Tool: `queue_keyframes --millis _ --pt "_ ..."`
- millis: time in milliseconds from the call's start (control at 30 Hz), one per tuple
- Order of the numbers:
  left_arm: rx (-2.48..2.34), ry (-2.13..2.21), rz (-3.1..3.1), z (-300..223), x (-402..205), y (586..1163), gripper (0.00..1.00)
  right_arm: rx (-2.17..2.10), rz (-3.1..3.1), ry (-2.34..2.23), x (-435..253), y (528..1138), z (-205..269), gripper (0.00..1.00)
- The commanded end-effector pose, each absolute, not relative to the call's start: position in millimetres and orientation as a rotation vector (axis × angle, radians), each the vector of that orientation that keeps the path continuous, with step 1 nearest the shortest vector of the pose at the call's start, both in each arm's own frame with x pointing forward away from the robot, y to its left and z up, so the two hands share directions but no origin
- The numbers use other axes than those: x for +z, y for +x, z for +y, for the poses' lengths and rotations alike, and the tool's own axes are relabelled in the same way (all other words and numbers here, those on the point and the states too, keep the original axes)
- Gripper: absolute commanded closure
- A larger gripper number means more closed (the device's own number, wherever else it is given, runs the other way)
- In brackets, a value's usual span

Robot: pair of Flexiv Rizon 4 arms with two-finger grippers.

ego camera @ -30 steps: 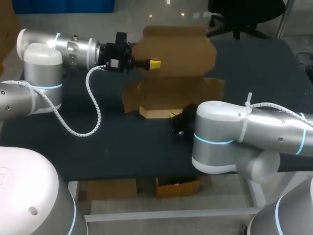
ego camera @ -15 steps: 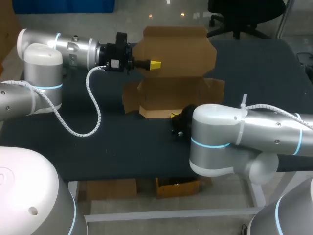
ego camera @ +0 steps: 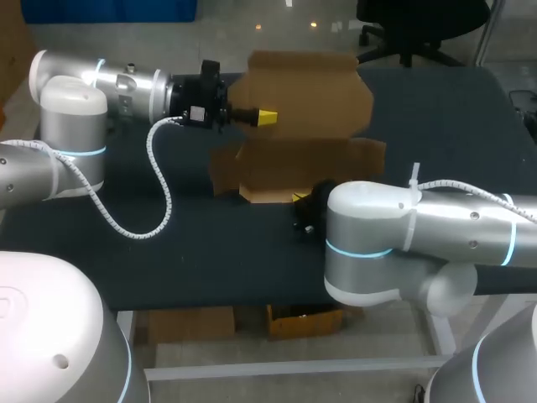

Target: Assemble the packaging by folding the flat box into shape, placing the metal phone stand inside, and closing the box properly

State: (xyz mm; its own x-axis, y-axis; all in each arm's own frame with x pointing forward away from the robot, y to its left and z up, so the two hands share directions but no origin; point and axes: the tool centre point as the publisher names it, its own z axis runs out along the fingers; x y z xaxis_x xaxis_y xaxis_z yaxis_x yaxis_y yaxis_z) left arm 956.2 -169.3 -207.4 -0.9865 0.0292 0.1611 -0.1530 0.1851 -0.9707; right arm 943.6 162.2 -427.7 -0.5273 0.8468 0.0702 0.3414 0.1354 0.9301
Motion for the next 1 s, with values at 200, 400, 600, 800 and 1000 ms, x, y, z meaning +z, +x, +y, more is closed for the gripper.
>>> queue_keyframes --millis 200,400,600,800,1000 --pt "1.893 0.133 -2.313 -167 -213 947 1.0 1.381 1.93 1.139 -433 943 165 1.0" --pt "1.895 0.138 -2.314 -166 -215 945 1.0 1.381 1.93 1.139 -433 943 165 1.0" --pt "1.891 0.141 -2.315 -166 -218 943 1.0 1.381 1.93 1.139 -433 943 165 1.0" --pt "1.883 0.148 -2.317 -166 -224 942 1.0 1.381 1.93 1.139 -433 943 165 1.0" --pt "1.87 0.152 -2.313 -167 -229 941 1.0 1.381 1.93 1.139 -433 943 165 1.0"
